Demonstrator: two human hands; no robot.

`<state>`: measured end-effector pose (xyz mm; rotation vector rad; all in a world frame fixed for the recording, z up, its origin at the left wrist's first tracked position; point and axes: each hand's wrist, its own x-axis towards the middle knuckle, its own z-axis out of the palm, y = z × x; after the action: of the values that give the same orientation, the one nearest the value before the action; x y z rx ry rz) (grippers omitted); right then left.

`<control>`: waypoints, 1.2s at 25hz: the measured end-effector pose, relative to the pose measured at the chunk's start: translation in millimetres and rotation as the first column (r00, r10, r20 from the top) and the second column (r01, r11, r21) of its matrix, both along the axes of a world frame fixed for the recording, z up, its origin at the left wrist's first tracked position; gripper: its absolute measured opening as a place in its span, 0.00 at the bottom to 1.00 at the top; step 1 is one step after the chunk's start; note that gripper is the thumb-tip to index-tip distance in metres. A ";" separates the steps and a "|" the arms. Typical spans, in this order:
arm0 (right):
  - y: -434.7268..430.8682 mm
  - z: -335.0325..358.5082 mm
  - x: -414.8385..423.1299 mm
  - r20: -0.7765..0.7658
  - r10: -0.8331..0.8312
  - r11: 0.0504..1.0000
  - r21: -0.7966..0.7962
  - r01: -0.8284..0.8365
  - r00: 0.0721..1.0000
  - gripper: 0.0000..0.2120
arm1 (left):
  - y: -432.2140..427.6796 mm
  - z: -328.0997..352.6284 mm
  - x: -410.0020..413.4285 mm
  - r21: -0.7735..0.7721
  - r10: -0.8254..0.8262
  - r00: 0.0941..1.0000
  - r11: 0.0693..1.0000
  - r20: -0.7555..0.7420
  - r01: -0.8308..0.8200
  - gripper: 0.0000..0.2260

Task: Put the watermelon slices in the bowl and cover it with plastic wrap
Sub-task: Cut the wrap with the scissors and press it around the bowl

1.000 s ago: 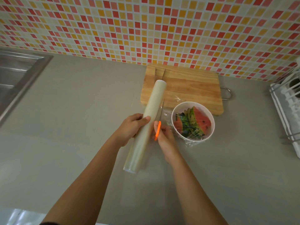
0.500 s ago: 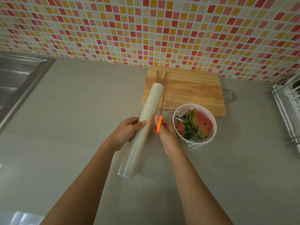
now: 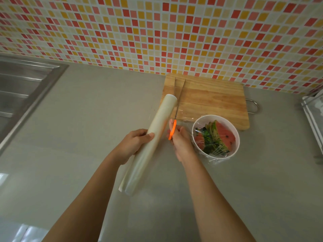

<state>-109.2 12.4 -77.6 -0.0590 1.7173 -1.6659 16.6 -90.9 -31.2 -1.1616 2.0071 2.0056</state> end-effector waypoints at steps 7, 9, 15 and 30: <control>-11.2 1.8 -6.7 -0.072 0.022 1.000 0.009 -0.021 0.997 0.20 | -12.2 1.2 16.4 0.006 -0.010 1.000 1.000 0.011 0.010 0.10; -15.0 4.6 -7.9 -0.097 0.041 0.999 0.040 -0.038 0.994 0.18 | -16.2 1.8 22.7 0.011 -0.010 1.000 1.000 0.015 0.010 0.10; -11.7 4.1 -0.2 -0.139 0.017 0.994 0.108 -0.002 0.990 0.15 | -18.6 2.3 45.5 0.093 0.114 0.993 0.989 -0.034 -0.111 0.10; 26.2 16.7 86.9 -0.416 0.696 0.580 0.806 -0.117 0.585 0.08 | -3.0 -29.8 54.9 -0.521 0.227 0.966 0.843 0.127 -0.130 0.22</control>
<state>-22.3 38.6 -61.0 -0.8140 2.5454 -0.4571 71.6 -93.9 -60.9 -1.6157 2.4871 1.3793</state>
